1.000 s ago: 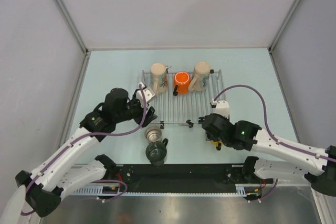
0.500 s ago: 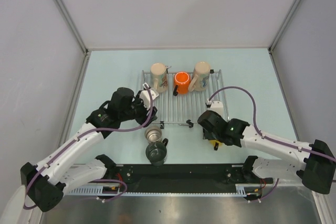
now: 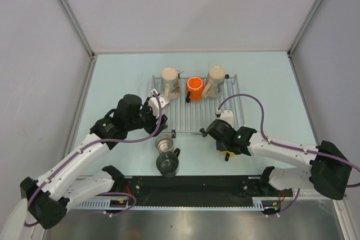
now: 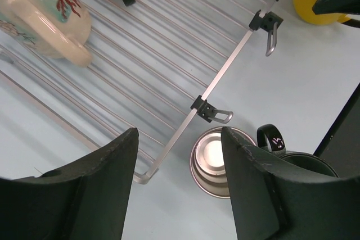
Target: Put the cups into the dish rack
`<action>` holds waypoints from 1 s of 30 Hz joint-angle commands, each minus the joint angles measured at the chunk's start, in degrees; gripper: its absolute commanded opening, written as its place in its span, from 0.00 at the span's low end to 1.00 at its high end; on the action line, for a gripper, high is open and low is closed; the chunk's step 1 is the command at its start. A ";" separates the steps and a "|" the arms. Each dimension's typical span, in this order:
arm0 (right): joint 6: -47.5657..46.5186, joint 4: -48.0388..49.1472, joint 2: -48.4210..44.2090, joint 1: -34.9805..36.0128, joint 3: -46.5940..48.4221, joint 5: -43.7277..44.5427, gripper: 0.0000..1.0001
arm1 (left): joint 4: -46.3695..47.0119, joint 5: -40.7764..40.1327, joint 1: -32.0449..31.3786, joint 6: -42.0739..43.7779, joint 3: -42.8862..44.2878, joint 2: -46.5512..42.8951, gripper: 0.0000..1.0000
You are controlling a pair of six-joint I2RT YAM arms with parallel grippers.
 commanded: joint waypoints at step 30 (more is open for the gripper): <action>-30.36 108.63 -25.76 4.96 -28.02 -11.30 0.00 | -14.97 46.33 11.99 -3.46 24.68 20.37 0.94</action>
